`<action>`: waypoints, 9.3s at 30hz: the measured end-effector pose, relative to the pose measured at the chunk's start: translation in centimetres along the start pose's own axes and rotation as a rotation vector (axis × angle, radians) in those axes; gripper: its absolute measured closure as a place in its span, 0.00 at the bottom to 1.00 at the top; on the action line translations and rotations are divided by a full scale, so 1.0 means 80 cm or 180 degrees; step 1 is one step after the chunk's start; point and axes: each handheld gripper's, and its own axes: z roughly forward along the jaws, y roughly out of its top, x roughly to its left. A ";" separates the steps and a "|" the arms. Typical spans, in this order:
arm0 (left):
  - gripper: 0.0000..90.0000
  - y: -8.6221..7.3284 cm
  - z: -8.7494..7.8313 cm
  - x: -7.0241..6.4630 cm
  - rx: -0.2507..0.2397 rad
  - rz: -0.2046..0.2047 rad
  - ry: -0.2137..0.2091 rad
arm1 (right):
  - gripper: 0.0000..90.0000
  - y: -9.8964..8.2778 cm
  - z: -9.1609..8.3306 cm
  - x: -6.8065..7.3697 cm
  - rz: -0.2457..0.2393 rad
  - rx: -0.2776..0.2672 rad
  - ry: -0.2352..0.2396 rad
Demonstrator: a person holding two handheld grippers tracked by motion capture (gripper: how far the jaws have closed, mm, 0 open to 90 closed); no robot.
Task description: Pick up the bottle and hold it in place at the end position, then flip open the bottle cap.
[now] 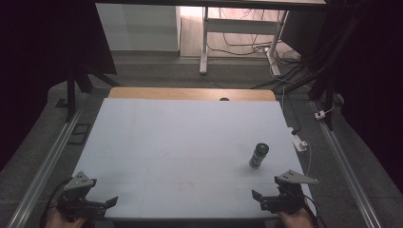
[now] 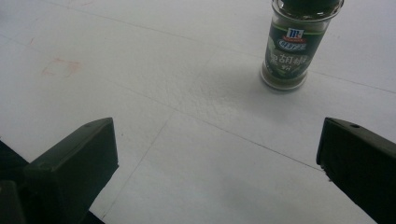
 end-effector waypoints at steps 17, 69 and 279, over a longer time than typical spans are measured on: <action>0.00 0.000 0.000 0.000 0.0001 -0.0021 0.0023 | 0.00 0.006 0.002 0.002 -0.0088 -0.0050 0.0079; 0.00 0.000 0.000 0.001 0.0014 -0.0054 0.0031 | 0.00 0.034 0.064 -0.038 -0.0172 0.0036 -0.0254; 0.00 0.014 0.007 0.009 -0.0160 0.0106 -0.0136 | 0.58 0.177 0.293 0.096 -0.1041 0.0155 0.0479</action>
